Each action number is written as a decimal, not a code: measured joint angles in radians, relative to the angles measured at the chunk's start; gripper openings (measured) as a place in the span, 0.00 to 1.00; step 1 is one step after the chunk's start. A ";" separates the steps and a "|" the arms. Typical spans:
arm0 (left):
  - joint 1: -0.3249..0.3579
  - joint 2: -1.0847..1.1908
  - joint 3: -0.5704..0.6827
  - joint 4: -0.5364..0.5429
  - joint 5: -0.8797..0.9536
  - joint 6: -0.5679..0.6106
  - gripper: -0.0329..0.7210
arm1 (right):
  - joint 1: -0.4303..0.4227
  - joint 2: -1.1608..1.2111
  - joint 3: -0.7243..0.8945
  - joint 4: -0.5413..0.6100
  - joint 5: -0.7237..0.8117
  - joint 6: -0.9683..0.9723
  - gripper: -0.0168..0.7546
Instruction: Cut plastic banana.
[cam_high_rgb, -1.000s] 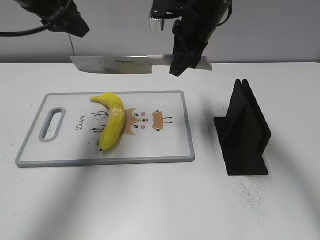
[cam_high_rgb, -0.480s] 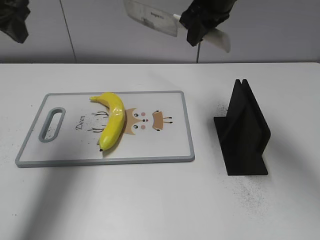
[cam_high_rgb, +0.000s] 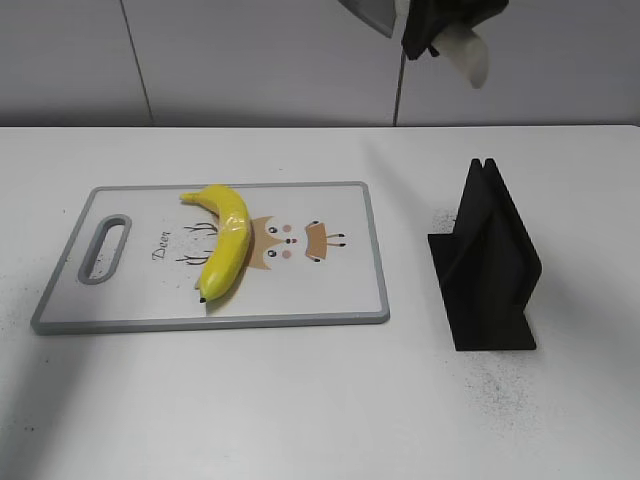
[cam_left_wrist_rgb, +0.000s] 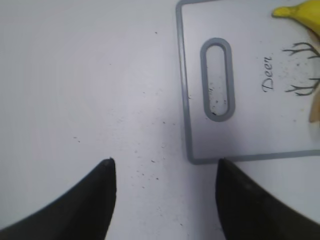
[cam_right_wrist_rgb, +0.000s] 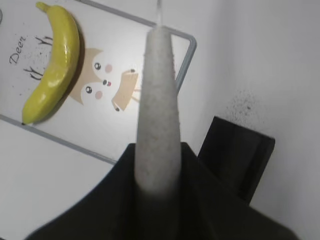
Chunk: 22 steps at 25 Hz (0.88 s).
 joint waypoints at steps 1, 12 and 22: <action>0.001 -0.012 0.015 -0.020 0.001 -0.001 0.82 | 0.000 -0.020 0.030 0.000 0.000 0.007 0.23; 0.002 -0.233 0.289 -0.053 0.003 -0.001 0.81 | 0.000 -0.302 0.409 -0.053 -0.027 0.109 0.22; 0.002 -0.569 0.493 -0.010 0.003 -0.001 0.80 | 0.000 -0.497 0.718 -0.145 -0.148 0.273 0.22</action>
